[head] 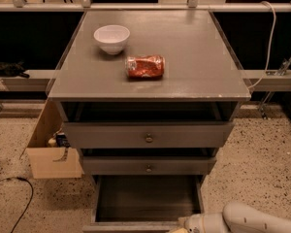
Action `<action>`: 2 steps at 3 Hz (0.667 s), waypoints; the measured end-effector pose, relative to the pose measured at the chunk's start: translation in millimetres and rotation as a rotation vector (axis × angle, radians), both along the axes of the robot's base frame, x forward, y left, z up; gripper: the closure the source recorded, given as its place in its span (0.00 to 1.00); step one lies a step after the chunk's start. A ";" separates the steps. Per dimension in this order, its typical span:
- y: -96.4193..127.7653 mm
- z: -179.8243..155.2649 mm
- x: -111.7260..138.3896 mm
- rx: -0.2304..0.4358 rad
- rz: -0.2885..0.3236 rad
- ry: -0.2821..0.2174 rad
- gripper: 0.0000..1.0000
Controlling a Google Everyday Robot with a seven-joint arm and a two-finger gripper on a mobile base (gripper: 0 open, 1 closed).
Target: Close bottom drawer
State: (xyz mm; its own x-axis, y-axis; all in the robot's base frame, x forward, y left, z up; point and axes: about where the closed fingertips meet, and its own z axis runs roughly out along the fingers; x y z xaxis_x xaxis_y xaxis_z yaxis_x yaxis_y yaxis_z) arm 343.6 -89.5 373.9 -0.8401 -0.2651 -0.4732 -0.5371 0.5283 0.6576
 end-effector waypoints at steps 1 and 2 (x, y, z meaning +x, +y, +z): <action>-8.0 -45.8 -11.4 0.047 -0.152 0.061 0.00; -6.8 -48.4 -10.5 0.050 -0.159 0.068 0.00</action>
Offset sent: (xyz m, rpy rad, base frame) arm -0.0059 -0.0078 -0.0355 0.0357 0.0444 -0.1241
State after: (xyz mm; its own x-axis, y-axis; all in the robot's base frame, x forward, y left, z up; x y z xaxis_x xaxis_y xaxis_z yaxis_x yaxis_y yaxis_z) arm 333.1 -96.3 325.5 -0.9001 -0.1040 -0.4231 -0.4028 0.5687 0.7172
